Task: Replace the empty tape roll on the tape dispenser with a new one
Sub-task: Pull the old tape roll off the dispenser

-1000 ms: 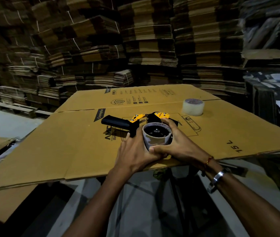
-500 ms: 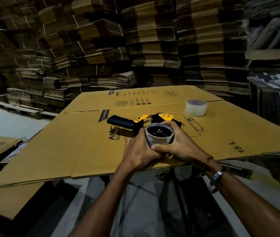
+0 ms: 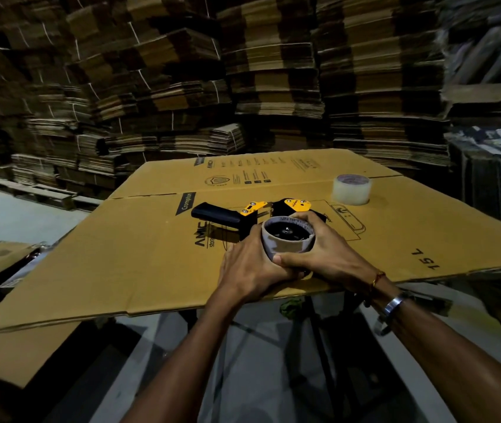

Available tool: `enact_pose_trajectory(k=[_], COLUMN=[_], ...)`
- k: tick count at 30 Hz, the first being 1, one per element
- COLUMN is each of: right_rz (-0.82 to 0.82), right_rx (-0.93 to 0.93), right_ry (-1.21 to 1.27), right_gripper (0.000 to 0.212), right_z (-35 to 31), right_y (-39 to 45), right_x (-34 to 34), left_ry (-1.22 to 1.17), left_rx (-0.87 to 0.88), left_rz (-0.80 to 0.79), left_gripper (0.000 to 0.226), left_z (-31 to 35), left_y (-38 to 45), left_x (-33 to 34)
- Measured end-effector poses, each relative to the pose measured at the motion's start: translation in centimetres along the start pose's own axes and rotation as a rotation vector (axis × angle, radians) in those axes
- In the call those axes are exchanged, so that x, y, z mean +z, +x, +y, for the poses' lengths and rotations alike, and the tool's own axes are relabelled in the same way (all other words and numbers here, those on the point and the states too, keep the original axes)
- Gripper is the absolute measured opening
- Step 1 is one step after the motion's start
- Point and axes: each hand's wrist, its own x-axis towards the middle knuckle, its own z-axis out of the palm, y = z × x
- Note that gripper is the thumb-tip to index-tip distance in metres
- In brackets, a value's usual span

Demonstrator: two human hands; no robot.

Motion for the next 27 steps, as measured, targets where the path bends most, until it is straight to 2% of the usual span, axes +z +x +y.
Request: enact_pose_trajectory(k=[13,23,27], right_rz=[-0.017,0.004,0.018], right_rx=[-0.026,0.001,0.007], right_ry=[0.004,0.089,0.111], right_gripper=[0.081,0.085,0.087], right_z=[0.51,0.72,0.79], right_y=[0.28,0.4,0.44], right_x=[-0.27,-0.08,0.2], left_ry=[0.035,0.053,0.048], left_rx=[-0.024,-0.029,-0.034], left_rz=[0.051,0.087,0.089], left_gripper=[0.099,0.085,0.088], left_z=[-0.14,0.17,0.12], left_y=[-0.09,-0.11,-0.1], left_x=[0.14,0.5,0.6])
